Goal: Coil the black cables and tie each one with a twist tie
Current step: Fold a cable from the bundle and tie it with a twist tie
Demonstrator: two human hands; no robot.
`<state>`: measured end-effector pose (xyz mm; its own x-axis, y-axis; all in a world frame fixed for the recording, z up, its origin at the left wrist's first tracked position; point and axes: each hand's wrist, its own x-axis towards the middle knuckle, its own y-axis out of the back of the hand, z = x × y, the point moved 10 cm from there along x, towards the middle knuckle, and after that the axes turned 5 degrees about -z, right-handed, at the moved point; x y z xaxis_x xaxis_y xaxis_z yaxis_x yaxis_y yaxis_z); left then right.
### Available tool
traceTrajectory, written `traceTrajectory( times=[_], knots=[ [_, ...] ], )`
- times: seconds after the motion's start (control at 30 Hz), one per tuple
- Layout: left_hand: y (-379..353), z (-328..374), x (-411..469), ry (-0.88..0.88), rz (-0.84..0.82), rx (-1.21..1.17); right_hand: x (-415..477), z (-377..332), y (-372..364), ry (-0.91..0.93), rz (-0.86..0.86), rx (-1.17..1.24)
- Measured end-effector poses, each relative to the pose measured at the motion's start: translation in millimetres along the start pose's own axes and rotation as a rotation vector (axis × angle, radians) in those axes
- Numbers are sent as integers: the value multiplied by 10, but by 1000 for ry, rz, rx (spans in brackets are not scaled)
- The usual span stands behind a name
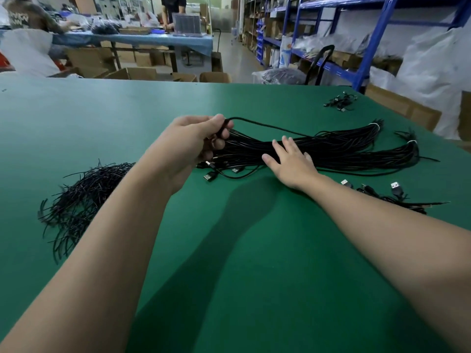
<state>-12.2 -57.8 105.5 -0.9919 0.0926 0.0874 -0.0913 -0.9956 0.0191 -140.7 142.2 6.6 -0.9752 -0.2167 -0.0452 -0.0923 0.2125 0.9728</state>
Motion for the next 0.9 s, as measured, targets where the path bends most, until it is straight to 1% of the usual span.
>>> traceTrajectory(
  times=[0.13, 0.23, 0.27, 0.3, 0.37, 0.43, 0.47, 0.5, 0.53, 0.6, 0.63, 0.67, 0.7, 0.77, 0.83, 0.9],
  knots=[
    [164, 301, 2, -120, -44, -71, 102, 113, -119, 13, 1, 37],
    [393, 562, 27, -215, -141, -188, 152, 142, -127, 18, -16, 59],
    [474, 621, 41, -235, -154, -191, 148, 144, -135, 18, -29, 65],
    [558, 639, 56, -242, -128, -148, 140, 139, -134, 19, -36, 70],
    [761, 623, 72, -229, 6, 23, 93, 112, -107, 11, -35, 84],
    [861, 627, 16, -209, 116, 179, -31, -32, -14, 30, 8, 82],
    [841, 640, -36, -205, 139, 237, -134, -160, 49, 67, 38, 118],
    [758, 652, -100, -209, 129, 289, -252, -325, 70, 132, 30, 220],
    [630, 657, -162, -218, 94, 343, -414, -508, 44, 205, -40, 420],
    [323, 650, -277, -199, 19, 462, -816, -896, -46, 338, -299, 953],
    [179, 631, -316, -169, -15, 533, -998, -1047, -15, 393, -403, 1194],
    [63, 607, -333, -133, -60, 626, -1149, -1143, 64, 433, -474, 1383],
    [-42, 570, -347, -97, -114, 730, -1254, -1196, 177, 449, -504, 1520],
    [-183, 480, -369, -27, -206, 863, -1336, -1195, 392, 399, -492, 1693],
    [-325, 387, -391, 7, -279, 871, -1360, -1144, 516, 299, -458, 1833],
    [-462, 293, -406, 26, -338, 830, -1383, -1068, 578, 212, -381, 1982]
  ],
)
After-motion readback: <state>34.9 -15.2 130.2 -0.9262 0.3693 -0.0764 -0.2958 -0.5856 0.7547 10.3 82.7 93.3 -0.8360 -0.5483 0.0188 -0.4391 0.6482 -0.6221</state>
